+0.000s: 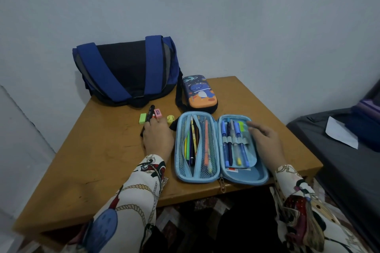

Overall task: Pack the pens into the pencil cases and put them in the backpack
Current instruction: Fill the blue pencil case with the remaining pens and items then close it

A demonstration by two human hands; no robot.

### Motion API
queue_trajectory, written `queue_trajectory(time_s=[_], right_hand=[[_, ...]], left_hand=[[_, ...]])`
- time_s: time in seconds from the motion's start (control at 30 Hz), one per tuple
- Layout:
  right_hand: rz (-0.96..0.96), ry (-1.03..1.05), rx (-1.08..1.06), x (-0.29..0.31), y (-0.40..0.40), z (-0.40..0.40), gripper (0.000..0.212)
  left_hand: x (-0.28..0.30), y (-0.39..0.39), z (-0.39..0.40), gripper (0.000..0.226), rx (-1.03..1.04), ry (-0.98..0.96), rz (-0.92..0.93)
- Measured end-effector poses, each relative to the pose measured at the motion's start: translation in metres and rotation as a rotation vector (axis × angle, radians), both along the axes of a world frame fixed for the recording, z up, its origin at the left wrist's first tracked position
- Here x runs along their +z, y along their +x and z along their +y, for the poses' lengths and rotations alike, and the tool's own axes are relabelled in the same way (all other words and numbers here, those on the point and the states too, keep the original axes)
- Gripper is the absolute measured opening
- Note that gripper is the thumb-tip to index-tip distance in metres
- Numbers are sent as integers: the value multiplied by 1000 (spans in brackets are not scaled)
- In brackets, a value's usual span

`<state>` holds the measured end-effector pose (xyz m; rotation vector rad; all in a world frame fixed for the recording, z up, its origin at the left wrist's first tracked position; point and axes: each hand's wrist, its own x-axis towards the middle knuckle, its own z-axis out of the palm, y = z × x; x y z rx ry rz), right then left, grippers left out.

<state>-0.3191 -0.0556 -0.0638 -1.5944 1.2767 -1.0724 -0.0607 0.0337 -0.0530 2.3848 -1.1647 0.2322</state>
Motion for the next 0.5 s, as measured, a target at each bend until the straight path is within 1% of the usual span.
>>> queue_trajectory(time_s=[0.1,0.17,0.27,0.33,0.4,0.43,0.5], right_hand=[[41,-31,-18,15,1,9,25],[125,-79,5,27,4,14,19],[314,-195,33,45,13,19,28],[381,-233,74,58,27,25,28],[416,-237,132,66,46,35,19],[440,-224,165,67,56,40,19],[519,-185,203,66,75,48,31]], left_hand=[[0,-1,0,28,-5,-17,-3],[0,-2,0,27,-18,-46,15],[2,-2,1,27,-25,-109,72],[2,-3,2,26,-27,-144,102],[3,-3,3,27,-29,-166,116],[3,-3,4,27,-26,-176,121],[3,-3,4,29,-19,-199,127]])
